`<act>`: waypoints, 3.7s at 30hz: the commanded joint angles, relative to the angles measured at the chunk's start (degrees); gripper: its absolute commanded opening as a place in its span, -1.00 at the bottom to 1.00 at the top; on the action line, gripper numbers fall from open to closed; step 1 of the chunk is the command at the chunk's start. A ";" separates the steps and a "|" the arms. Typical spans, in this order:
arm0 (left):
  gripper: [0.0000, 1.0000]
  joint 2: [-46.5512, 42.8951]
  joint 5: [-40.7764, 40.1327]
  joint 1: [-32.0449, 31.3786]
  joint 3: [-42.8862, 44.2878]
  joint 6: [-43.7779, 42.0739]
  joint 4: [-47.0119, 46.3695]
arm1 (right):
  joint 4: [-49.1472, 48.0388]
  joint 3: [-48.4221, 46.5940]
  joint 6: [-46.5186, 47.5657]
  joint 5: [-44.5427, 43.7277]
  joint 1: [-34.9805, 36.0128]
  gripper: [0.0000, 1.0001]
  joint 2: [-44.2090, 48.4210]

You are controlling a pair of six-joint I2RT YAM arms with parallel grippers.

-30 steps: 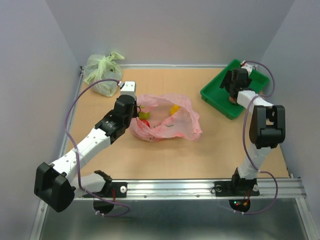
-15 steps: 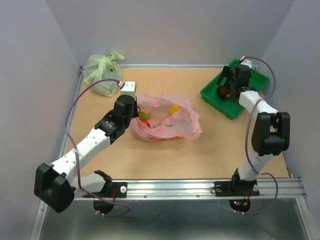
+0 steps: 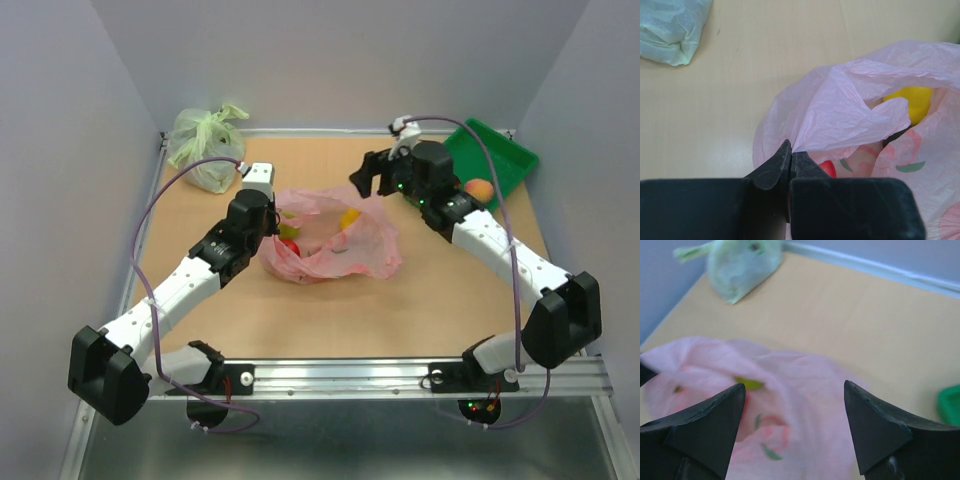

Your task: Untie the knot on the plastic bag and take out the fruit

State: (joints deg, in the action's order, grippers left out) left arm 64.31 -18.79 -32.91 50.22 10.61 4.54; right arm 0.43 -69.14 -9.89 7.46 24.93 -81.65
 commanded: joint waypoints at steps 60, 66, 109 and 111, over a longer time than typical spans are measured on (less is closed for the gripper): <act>-1.00 -1.30 1.38 0.21 -0.12 -0.42 -2.25 | -8.34 0.05 14.98 -7.95 11.46 -0.78 -17.78; -1.00 -1.12 -0.46 0.30 -0.03 -0.15 -2.07 | -8.34 3.14 15.96 9.83 11.55 -0.80 -11.70; -1.00 -0.95 -0.46 0.39 0.06 -0.06 -1.37 | -12.03 26.33 5.24 -3.60 13.39 1.00 -7.48; -1.00 -0.86 -0.03 0.39 0.06 -0.06 -1.28 | -11.94 26.96 5.06 -2.64 13.39 1.00 -6.69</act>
State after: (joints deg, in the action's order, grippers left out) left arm 64.45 -18.65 -32.88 50.22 10.59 4.34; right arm -11.11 -44.73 -4.69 5.78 37.95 -90.54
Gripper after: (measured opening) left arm 0.090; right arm 0.997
